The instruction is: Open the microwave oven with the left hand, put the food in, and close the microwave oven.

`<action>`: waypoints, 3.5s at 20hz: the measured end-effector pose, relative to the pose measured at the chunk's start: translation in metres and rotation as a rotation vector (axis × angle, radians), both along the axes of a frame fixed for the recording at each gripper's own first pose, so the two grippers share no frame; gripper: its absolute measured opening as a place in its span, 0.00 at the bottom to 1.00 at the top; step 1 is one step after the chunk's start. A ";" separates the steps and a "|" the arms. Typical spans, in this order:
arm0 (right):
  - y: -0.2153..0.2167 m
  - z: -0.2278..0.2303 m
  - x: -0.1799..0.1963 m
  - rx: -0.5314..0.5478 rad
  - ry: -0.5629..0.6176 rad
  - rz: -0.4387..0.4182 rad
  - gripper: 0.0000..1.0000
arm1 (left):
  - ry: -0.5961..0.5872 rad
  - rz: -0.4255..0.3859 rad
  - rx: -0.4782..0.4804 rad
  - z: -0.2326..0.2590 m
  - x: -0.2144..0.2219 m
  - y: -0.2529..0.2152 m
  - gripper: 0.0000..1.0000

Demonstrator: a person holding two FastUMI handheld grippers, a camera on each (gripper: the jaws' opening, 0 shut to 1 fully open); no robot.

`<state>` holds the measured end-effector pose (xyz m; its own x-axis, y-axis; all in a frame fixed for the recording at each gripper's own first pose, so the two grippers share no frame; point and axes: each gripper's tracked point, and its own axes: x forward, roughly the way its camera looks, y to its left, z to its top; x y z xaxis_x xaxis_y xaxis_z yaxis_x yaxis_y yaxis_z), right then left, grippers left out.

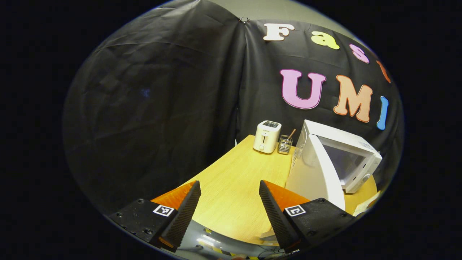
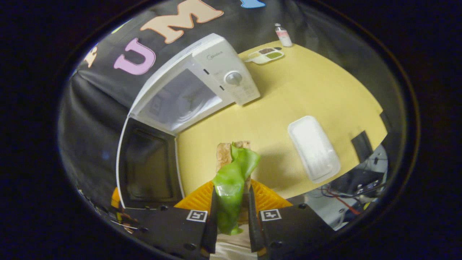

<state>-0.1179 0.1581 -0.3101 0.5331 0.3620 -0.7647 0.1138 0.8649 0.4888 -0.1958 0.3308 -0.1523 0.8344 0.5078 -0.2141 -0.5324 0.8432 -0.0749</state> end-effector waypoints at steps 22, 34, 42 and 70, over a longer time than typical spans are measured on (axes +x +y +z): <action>0.165 -0.002 0.200 0.555 -0.235 -0.397 0.36 | 0.061 -0.036 -0.029 -0.017 -0.009 0.005 0.95; 0.183 -0.022 0.279 0.498 -0.322 -0.511 0.43 | 0.153 0.038 -0.110 -0.050 -0.018 0.018 0.95; 0.170 -0.037 0.294 0.368 -0.358 -0.514 0.44 | 0.153 0.040 -0.146 -0.059 -0.013 0.010 0.96; 0.111 0.002 0.255 -0.031 -0.547 -0.387 0.90 | 0.165 -0.013 -0.155 -0.071 -0.010 0.000 0.96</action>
